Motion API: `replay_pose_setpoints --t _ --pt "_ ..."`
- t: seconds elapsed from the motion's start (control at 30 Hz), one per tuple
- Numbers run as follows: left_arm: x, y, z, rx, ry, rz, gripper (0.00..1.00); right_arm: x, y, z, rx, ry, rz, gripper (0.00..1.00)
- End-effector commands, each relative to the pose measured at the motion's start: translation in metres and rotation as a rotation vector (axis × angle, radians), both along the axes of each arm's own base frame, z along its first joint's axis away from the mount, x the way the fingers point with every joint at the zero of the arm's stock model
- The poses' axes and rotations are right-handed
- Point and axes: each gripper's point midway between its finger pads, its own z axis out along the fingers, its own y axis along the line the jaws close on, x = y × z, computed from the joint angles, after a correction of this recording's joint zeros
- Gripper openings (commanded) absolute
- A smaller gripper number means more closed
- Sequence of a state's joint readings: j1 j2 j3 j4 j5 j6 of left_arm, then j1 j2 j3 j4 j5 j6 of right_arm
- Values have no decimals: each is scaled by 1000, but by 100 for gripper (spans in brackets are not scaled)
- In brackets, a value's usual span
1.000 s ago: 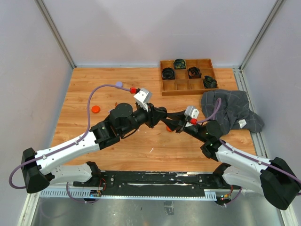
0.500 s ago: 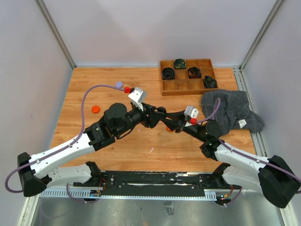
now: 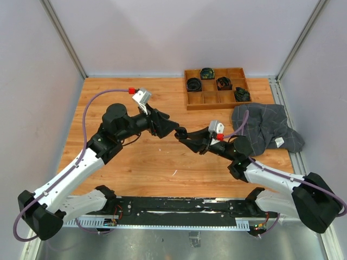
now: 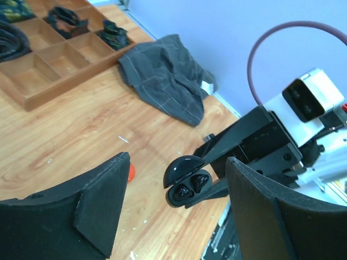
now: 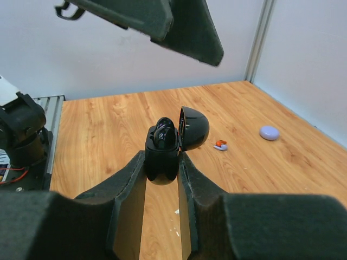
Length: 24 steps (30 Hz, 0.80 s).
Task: Insert the wireless bluetooth earbuds into the charging case
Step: Close the charging case.
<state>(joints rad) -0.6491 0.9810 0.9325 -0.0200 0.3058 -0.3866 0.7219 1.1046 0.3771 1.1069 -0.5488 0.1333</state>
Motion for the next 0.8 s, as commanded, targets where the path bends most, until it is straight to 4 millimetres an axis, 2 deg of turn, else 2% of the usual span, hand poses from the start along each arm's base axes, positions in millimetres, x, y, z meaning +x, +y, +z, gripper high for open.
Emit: replay_pose_setpoints --t 0.0,0.33,0.63,0.77 --pt "-20 -13 -6 -50 66 -218 77 -7 7 31 73 -46 65 1" --pt "-32 -26 -25 -56 157 -390 76 -4 13 39 112 -24 104 1" --pt "-46 -30 -20 -76 148 -502 62 9 7 36 192 58 123 1" --pt "-47 -28 -12 -88 113 -510 59 14 6 26 182 113 138 1"
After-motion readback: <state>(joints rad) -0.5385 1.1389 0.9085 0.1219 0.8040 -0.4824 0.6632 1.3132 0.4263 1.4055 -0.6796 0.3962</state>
